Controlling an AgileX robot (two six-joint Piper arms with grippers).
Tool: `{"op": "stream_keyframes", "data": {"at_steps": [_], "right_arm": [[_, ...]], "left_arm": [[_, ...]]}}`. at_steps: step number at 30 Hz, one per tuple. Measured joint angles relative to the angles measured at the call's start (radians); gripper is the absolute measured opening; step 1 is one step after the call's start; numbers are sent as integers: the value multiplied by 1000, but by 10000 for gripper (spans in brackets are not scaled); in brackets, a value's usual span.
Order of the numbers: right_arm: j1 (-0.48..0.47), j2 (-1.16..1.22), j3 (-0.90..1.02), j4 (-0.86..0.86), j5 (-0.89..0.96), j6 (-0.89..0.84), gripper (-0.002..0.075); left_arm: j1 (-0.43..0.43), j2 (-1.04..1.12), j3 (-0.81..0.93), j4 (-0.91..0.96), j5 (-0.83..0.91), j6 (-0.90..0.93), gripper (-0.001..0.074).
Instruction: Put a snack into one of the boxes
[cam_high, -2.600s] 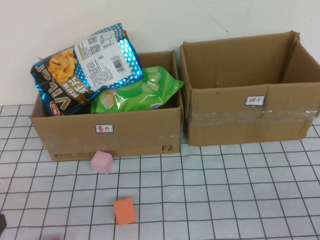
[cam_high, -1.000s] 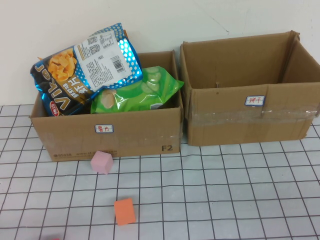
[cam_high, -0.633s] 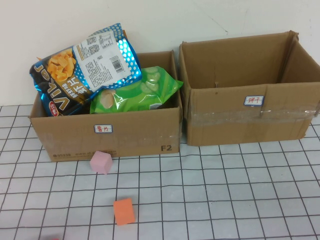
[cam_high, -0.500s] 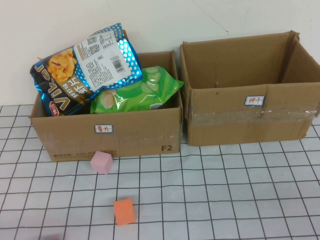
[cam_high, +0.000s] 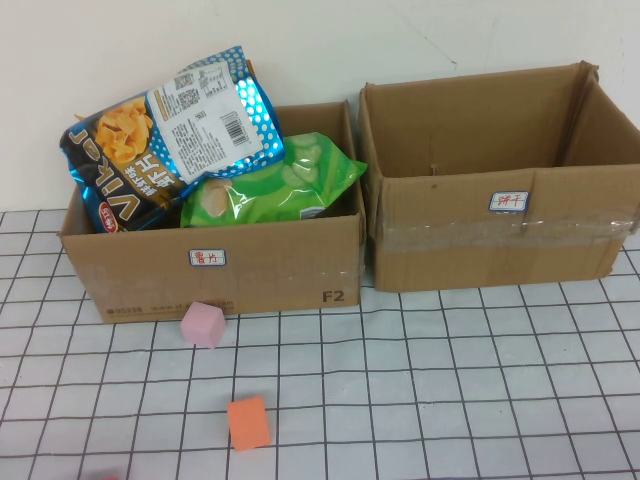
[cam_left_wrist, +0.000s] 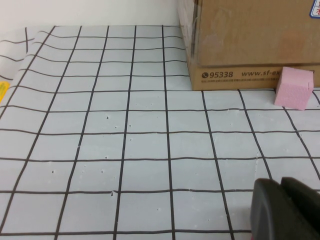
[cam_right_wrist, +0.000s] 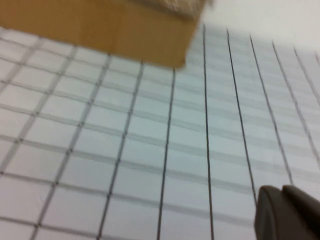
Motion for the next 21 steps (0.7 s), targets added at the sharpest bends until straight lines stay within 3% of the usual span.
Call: {"op": "stream_keyframes", "data": {"at_steps": [6, 21], "right_arm": [[-101, -2, 92, 45, -53, 1, 1], [-111, -4, 103, 90, -100, 83, 0]], "left_arm": [[0, 0, 0, 0, 0, 0, -1], [0, 0, 0, -2, 0, 0, -1]]}}
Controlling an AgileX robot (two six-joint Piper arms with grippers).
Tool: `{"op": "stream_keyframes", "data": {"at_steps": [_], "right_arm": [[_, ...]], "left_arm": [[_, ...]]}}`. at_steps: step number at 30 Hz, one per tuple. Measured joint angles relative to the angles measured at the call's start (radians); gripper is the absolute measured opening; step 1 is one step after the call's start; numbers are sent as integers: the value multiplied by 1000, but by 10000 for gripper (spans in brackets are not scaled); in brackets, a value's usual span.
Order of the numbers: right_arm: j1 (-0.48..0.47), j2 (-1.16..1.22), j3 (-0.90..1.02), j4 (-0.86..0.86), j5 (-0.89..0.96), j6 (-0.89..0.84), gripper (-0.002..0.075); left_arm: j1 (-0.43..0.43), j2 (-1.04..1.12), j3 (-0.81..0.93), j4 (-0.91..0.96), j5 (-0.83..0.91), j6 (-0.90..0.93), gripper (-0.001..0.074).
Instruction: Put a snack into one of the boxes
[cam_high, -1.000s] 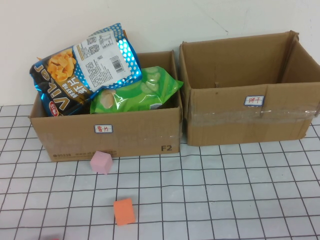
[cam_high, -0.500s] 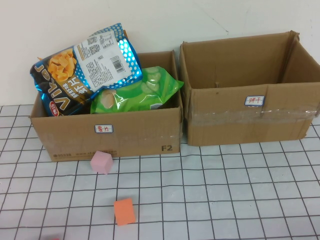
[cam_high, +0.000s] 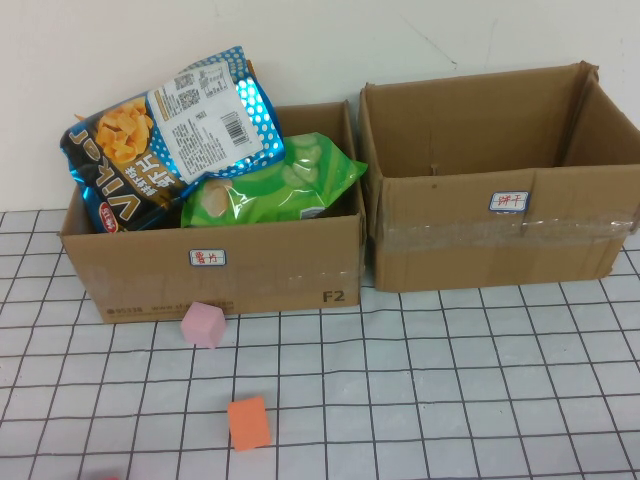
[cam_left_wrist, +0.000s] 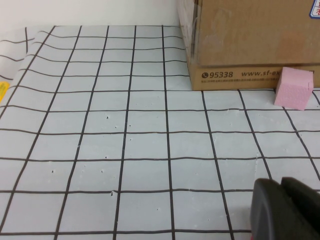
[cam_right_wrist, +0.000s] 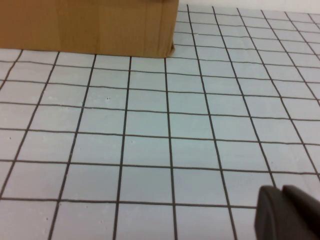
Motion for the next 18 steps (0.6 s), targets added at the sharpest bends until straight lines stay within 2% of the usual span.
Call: {"op": "stream_keyframes", "data": {"at_steps": [18], "right_arm": [[0, 0, 0, 6, 0, 0, 0]], "left_arm": [[0, 0, 0, 0, 0, 0, -1]]}}
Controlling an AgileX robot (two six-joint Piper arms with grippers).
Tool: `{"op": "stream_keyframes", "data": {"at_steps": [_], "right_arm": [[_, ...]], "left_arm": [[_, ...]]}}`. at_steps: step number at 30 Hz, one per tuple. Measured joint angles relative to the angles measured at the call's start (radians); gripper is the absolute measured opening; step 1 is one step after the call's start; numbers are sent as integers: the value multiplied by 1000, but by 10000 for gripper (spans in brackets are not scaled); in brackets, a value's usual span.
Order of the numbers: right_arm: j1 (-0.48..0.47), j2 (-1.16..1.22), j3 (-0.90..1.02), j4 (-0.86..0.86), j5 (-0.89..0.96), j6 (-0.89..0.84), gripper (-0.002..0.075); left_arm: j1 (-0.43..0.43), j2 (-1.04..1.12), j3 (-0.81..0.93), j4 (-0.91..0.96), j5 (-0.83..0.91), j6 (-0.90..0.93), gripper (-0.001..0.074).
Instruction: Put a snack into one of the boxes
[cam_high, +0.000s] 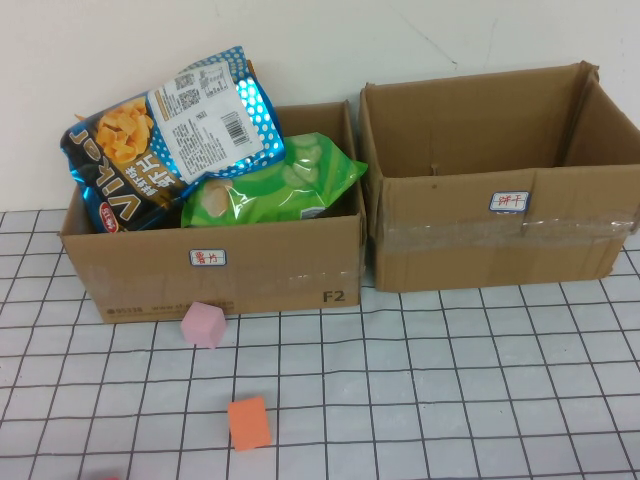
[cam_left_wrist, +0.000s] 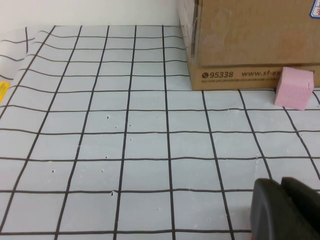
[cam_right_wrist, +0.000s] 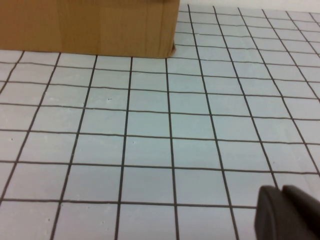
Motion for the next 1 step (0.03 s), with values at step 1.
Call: {"op": "stream_keyframes", "data": {"at_steps": [1], "right_arm": [[0, 0, 0, 0, 0, 0, 0]], "left_arm": [[0, 0, 0, 0, 0, 0, -1]]}}
